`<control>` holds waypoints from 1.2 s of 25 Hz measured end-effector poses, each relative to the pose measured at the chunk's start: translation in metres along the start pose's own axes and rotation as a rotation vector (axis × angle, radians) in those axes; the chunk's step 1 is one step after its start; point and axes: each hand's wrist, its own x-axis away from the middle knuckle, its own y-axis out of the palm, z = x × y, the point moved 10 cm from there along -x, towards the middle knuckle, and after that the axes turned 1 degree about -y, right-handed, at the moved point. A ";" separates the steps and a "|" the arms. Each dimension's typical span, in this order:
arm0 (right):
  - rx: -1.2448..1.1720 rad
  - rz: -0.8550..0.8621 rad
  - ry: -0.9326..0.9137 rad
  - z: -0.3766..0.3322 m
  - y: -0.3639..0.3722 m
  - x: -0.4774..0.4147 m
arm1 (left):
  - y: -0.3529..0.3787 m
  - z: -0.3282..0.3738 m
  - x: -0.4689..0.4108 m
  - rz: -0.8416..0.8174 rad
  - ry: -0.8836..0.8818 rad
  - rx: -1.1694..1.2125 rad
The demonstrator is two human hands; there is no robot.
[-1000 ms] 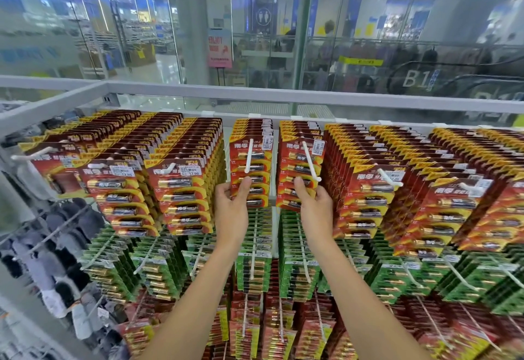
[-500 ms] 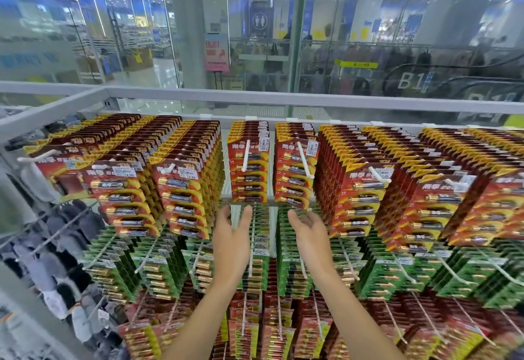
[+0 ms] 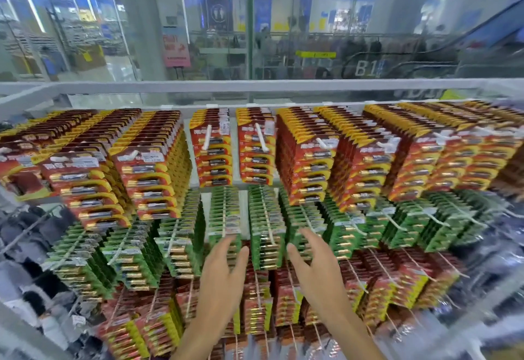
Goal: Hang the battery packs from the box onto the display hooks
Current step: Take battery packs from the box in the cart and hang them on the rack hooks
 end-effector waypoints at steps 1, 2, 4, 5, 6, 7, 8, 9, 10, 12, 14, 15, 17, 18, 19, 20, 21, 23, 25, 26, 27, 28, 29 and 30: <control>0.002 0.008 0.022 0.012 -0.012 0.008 | 0.010 0.003 0.006 -0.008 0.016 -0.041; 0.000 0.014 0.047 0.027 -0.026 0.017 | 0.019 0.008 0.012 0.000 0.035 -0.085; -0.010 0.042 0.106 0.062 -0.058 0.038 | 0.040 0.021 0.024 0.022 0.063 -0.146; -0.012 0.068 0.132 0.080 -0.076 0.049 | 0.053 0.028 0.031 0.013 0.064 -0.158; -0.007 0.100 0.152 0.098 -0.095 0.061 | 0.070 0.033 0.038 -0.011 0.067 -0.168; 0.009 0.136 0.172 0.117 -0.116 0.074 | 0.091 0.041 0.048 -0.047 0.082 -0.172; 0.023 0.174 0.187 0.133 -0.136 0.088 | 0.112 0.051 0.058 -0.085 0.114 -0.167; 0.020 0.212 0.211 0.152 -0.159 0.104 | 0.139 0.063 0.072 -0.129 0.160 -0.152; 0.012 0.232 0.236 0.169 -0.179 0.118 | 0.165 0.076 0.087 -0.166 0.207 -0.130; 0.016 0.245 0.273 0.198 -0.211 0.144 | 0.210 0.101 0.116 -0.223 0.287 -0.105; 0.049 0.274 0.321 0.235 -0.246 0.177 | 0.266 0.127 0.152 -0.302 0.363 -0.095; 0.064 0.290 0.351 0.253 -0.262 0.194 | 0.294 0.137 0.170 -0.353 0.379 -0.096; 0.070 0.320 0.417 0.289 -0.288 0.227 | 0.344 0.154 0.207 -0.450 0.400 -0.088; 0.058 0.332 0.442 0.304 -0.299 0.242 | 0.365 0.161 0.226 -0.490 0.421 -0.080; 0.055 0.351 0.476 0.322 -0.310 0.258 | 0.389 0.167 0.244 -0.536 0.430 -0.070; 0.059 0.370 0.512 0.338 -0.319 0.271 | 0.408 0.173 0.260 -0.580 0.427 -0.067; 0.062 0.386 0.541 0.353 -0.329 0.282 | 0.425 0.179 0.273 -0.620 0.429 -0.067; 0.089 0.420 0.581 0.377 -0.348 0.299 | 0.459 0.190 0.300 -0.699 0.464 -0.089; 0.090 0.431 0.647 0.407 -0.363 0.309 | 0.493 0.199 0.323 -0.775 0.473 -0.103; 0.094 0.422 0.675 0.421 -0.368 0.309 | 0.509 0.203 0.332 -0.811 0.477 -0.114; 0.101 0.404 0.708 0.436 -0.372 0.308 | 0.527 0.206 0.340 -0.848 0.478 -0.124; 0.111 0.394 0.730 0.448 -0.378 0.305 | 0.545 0.210 0.345 -0.880 0.489 -0.141; 0.122 0.391 0.748 0.463 -0.387 0.300 | 0.565 0.214 0.346 -0.902 0.499 -0.150; 0.134 0.387 0.757 0.477 -0.396 0.294 | 0.583 0.218 0.346 -0.926 0.494 -0.157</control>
